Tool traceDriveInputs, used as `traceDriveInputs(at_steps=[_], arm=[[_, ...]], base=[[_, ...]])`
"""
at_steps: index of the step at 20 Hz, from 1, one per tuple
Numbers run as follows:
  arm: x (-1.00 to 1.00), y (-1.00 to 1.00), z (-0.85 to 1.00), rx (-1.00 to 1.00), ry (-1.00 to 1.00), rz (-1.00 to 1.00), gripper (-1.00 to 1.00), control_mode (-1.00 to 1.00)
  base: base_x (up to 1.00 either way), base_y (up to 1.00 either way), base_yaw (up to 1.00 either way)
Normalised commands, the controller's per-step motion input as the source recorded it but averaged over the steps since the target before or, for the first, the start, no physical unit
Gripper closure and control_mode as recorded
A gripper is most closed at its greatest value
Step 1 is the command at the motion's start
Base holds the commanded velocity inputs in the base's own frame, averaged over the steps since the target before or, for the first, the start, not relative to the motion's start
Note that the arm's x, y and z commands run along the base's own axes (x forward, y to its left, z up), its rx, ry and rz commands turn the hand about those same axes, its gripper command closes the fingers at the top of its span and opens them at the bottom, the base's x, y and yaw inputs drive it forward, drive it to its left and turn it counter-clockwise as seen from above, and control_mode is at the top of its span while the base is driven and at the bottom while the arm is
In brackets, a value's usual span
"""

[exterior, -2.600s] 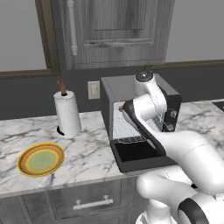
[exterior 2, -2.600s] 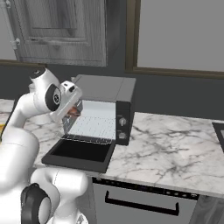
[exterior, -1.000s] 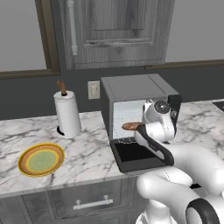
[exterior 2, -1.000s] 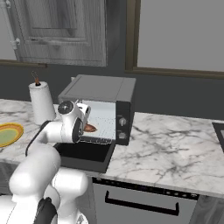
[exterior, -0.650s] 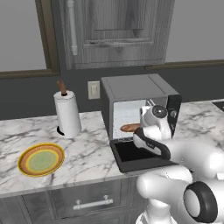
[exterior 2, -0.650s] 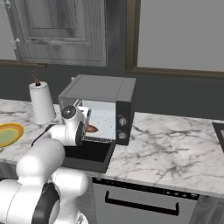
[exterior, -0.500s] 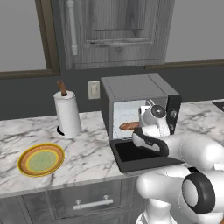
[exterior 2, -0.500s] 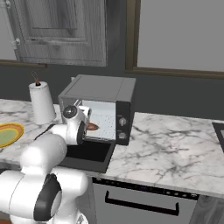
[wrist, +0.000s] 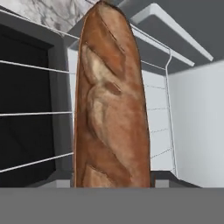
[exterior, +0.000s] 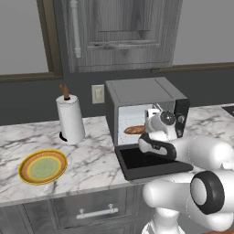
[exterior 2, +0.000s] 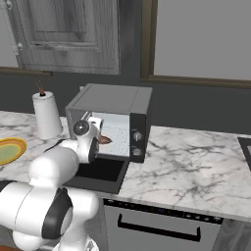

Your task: Pull the toaster oven rack outwards. Pick up the baguette from the plate and place it on the toaster oven rack. Close the toaster oven door fully and set the temperature to the lowest setting.

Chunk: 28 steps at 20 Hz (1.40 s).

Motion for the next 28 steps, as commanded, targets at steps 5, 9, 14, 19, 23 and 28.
traceDriveInputs(at_steps=[5,9,14,19,23,28], arm=[[0.09,0.0,0.11,0.1,-0.21,0.0,-1.0,-1.0],[0.04,-0.02,0.46,0.11,-0.17,0.0,-1.0,-1.0],[0.0,-0.17,0.79,0.02,0.0,0.01,-1.0,-1.0],[0.0,-0.23,0.84,0.0,0.06,0.0,-1.0,-1.0],[-0.01,-0.31,0.68,0.0,0.23,0.0,-1.0,-1.0],[-0.05,-0.16,0.55,0.0,0.12,0.1,-1.0,-1.0]], base=[[0.0,0.0,0.0],[0.0,0.0,0.0],[0.0,0.0,0.0],[0.0,0.0,0.0],[0.0,0.0,0.0],[0.0,0.0,0.0]])
